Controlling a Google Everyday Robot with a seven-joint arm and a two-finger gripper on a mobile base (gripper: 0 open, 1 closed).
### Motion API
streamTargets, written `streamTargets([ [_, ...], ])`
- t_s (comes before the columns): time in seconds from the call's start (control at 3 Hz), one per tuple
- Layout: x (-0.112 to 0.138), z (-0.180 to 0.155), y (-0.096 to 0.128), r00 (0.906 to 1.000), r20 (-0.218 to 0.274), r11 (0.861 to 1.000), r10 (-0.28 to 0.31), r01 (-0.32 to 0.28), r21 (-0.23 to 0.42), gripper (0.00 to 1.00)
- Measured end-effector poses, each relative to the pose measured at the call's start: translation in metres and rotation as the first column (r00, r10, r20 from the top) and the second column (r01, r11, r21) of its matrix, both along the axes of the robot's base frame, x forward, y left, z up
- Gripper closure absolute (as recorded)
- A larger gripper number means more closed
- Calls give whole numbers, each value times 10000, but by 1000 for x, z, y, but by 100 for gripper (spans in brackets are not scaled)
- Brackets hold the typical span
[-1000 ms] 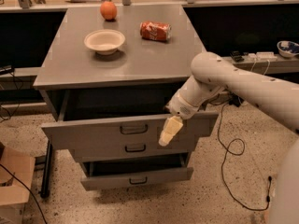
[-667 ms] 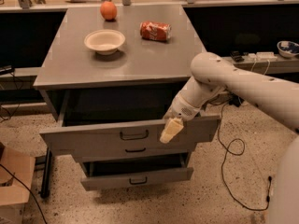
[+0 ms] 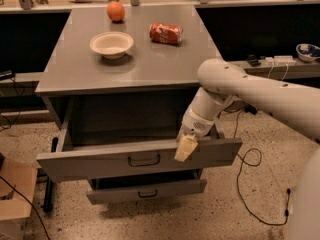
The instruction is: Open top drawer
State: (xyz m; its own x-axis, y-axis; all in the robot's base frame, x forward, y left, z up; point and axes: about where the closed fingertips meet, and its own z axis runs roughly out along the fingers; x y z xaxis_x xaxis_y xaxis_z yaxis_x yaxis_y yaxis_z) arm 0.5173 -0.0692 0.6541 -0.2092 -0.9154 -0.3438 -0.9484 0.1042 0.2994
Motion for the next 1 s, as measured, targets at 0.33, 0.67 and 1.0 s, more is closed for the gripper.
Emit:
streamTargets([
  [0.33, -9, 0, -1, 9998, -154, 9999, -154, 155, 59, 27],
  [0.67, -41, -10, -1, 9944, -676, 9967, -812, 815, 25, 4],
  [1.0, -43, -8, -1, 9937, -716, 9962, -861, 865, 21, 0],
])
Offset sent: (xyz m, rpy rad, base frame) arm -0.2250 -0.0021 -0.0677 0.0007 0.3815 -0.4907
